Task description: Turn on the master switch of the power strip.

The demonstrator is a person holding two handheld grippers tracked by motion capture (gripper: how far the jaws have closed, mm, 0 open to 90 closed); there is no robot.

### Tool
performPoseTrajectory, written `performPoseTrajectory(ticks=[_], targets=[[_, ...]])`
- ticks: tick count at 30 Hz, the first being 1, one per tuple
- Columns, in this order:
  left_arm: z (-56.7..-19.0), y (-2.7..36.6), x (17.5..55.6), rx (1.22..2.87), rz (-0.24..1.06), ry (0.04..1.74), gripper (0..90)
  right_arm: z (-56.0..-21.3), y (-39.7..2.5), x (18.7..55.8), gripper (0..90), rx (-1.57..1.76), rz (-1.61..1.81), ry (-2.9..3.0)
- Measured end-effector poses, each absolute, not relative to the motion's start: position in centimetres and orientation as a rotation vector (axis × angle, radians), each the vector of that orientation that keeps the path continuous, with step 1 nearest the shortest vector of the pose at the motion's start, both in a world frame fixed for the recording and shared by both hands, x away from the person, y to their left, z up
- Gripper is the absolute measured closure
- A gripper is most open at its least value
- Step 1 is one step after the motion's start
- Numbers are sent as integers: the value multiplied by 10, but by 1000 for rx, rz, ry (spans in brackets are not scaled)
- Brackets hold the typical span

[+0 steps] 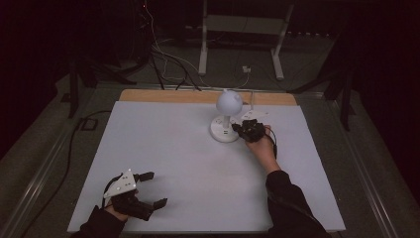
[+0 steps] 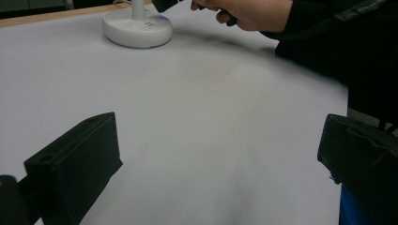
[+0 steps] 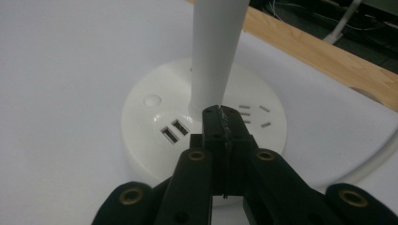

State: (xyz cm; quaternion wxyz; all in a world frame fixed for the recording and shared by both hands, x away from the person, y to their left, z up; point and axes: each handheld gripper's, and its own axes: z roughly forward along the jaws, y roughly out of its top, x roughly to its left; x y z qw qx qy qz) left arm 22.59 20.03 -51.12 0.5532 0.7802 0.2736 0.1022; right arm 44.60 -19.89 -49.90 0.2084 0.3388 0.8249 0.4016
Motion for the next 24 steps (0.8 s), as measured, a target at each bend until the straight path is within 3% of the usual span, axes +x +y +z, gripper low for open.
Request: performPoseTrajectory(ticks=[8, 10, 15, 24], targets=[[-511, 200, 226, 1844, 244, 645, 2, -496, -201, 444, 899, 958, 1146, 2323], [-511, 200, 226, 1843, 243, 645, 1, -496, -200, 443, 802, 961, 1165, 2346], [-510, 200, 225, 1842, 244, 642, 1, -493, -198, 440, 685, 950, 1190, 2360], [-510, 200, 225, 1842, 244, 640, 1, -493, -197, 438, 278, 992, 1229, 2377]])
